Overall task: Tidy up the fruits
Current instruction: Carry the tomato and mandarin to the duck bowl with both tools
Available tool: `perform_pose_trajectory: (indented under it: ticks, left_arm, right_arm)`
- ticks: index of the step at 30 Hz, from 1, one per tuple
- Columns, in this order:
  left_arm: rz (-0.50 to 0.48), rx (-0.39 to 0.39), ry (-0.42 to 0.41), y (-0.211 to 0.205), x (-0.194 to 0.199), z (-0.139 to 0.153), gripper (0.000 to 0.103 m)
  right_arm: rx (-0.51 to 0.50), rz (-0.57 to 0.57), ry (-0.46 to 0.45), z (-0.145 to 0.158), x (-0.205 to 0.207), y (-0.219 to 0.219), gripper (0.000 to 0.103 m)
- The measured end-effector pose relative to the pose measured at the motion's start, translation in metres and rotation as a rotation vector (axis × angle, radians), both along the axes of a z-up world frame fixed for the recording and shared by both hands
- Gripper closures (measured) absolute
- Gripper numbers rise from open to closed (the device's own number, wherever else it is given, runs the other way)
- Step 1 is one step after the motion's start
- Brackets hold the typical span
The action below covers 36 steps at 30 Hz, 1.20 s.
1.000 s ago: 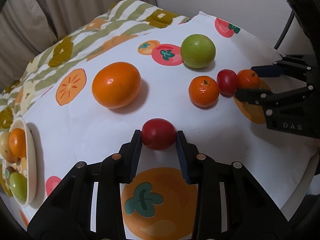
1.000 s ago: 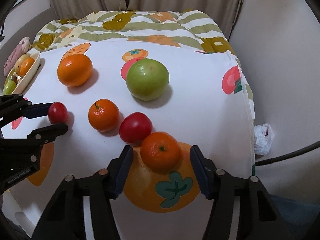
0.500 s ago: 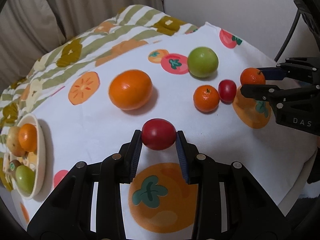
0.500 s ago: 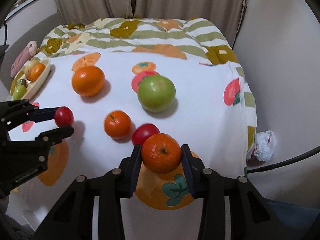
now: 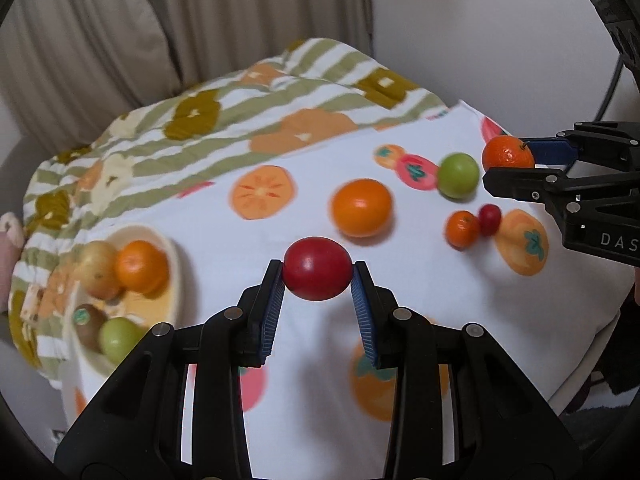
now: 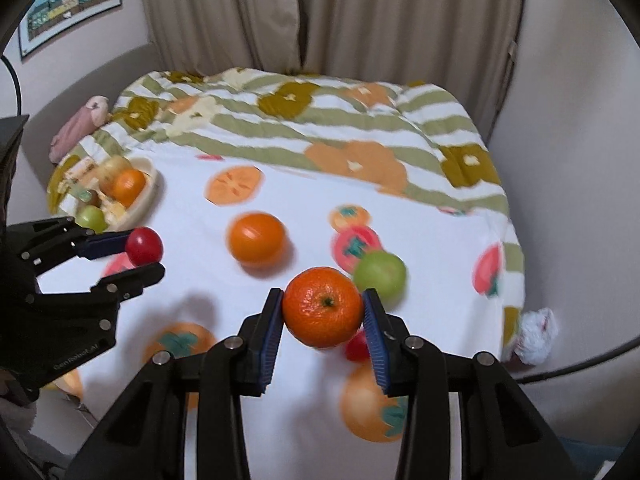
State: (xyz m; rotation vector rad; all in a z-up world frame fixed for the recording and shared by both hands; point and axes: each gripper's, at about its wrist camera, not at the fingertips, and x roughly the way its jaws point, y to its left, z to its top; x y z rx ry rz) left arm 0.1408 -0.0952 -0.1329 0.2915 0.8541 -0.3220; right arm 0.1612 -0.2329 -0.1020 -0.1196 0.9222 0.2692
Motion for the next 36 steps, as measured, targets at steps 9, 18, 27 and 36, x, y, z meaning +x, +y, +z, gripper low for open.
perform_pose_trajectory:
  ticks: [9,18,27,36]
  left_arm:
    - [0.101,0.015,-0.04,0.077,0.008,0.023,0.064]
    - [0.14,0.027,-0.026,0.148,0.029,0.024,0.064]
    - [0.061,0.031,0.003,0.188,0.061,0.007,0.064]
    - [-0.039,0.043,0.09,0.203,0.089,-0.031,0.064]
  right_arm:
    - [0.055,0.11,-0.046,0.027,0.013,0.08,0.067]
    - [0.109,0.164,-0.03,0.034,0.024,0.16,0.067]
    - [0.112,0.117,0.006,0.021,0.035,0.215,0.067]
    - [0.11,0.015,0.072,-0.011,0.049,0.242,0.067]
